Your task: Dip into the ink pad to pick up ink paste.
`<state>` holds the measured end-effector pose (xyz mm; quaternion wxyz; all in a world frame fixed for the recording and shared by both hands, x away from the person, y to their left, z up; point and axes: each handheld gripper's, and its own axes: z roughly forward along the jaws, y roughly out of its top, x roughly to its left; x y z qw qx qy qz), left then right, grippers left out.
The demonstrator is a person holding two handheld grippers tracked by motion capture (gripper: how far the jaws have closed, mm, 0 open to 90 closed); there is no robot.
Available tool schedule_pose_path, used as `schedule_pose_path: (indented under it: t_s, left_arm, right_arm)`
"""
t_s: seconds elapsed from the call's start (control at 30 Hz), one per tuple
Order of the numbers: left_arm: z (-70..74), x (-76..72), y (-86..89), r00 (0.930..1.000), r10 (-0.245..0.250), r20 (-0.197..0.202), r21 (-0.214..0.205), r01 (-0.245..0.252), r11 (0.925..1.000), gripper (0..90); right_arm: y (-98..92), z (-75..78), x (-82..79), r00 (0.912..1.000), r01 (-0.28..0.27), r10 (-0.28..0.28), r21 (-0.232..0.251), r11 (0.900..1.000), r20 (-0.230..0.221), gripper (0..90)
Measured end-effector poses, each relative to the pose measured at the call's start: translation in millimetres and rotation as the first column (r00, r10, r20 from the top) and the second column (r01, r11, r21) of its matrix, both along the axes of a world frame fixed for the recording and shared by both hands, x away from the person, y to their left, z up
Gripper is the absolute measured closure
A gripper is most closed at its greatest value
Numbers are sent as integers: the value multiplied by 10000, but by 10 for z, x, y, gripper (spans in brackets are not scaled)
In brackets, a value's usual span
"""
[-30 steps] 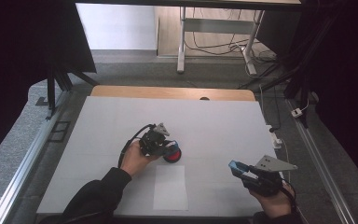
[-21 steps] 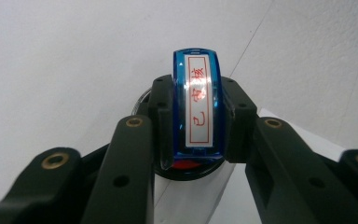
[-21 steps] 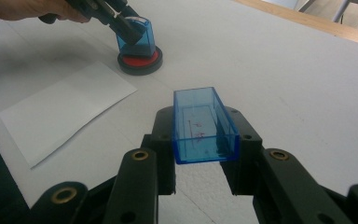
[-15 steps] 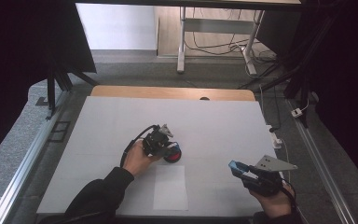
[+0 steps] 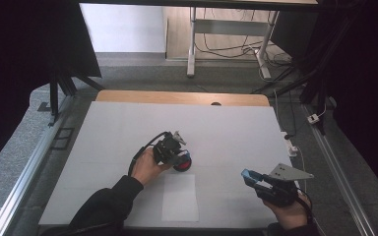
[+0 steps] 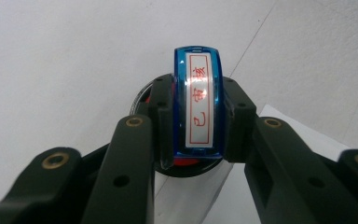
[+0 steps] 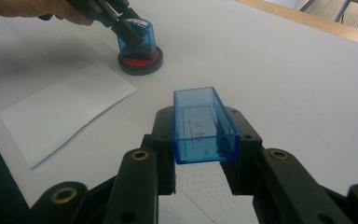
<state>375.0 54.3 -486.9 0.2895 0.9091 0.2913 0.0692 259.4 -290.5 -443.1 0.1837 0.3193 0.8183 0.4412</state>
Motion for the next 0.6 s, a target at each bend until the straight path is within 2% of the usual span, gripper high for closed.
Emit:
schedule_pose_path:
  t_s: [0.3, 0.4, 0.6]
  left_arm:
    - [3, -24, -27, 9999, 15, 143, 219, -18, 9998, 702]
    - [-3, -4, -5, 10000, 30, -18, 64, -30, 10000, 702]
    - [-11, -13, 2, 10000, 71, 29, -21, -71, 10000, 701]
  right_arm:
    - [1, 0, 1, 10000, -32, 32, -28, 10000, -19, 690]
    - [3, -1, 0, 10000, -18, 18, -37, 10000, -21, 690]
    - [4, -1, -1, 10000, -28, 28, -48, 10000, -18, 690]
